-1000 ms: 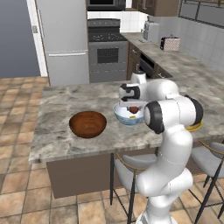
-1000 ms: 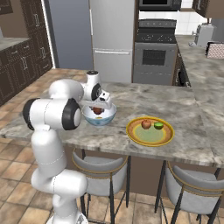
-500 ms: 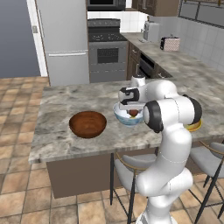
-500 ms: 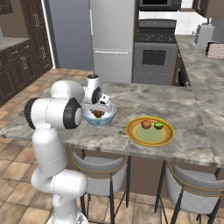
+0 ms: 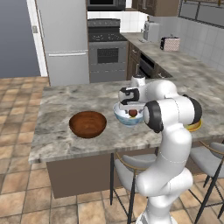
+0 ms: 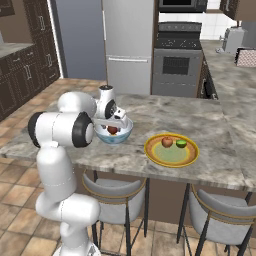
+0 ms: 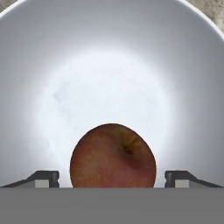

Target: Take the fruits from the plate on the dining counter and place two fruits in each bowl.

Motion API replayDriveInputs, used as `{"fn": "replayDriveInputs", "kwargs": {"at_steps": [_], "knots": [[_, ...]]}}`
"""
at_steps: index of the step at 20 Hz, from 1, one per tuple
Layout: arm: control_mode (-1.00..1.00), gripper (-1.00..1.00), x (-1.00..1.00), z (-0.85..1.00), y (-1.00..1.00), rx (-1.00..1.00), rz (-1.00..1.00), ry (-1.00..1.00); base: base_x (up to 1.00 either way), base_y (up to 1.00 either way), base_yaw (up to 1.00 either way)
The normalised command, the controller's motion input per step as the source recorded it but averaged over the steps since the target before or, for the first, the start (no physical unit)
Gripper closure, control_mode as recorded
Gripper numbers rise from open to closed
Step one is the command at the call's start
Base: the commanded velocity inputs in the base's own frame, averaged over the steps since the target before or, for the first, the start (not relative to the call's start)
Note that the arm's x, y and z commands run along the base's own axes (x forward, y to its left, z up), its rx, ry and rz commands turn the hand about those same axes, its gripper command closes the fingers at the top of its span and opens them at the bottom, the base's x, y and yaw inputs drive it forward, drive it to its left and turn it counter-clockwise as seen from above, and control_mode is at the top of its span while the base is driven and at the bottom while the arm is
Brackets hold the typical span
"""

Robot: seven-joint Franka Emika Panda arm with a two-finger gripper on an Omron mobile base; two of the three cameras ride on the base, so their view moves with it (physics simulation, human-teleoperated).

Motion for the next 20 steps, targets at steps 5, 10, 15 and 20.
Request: {"fn": "replayDriveInputs", "kwargs": {"at_steps": [5,10,15,20], "knots": [[-1.00,-1.00,0.00,0.33,-0.03,0.00,0.00,0.00,0.00,0.00,0.00],[-1.00,-1.00,-0.03,0.47,-0.25,0.00,-0.01,0.00,0.00,0.00,0.00],[-1.00,-1.00,-0.27,0.39,-0.47,0.00,-0.09,0.00,0.00,0.00,0.00],[-1.00,-1.00,-0.34,0.18,-0.63,0.00,-0.12,0.00,0.00,0.00,0.00]]}}
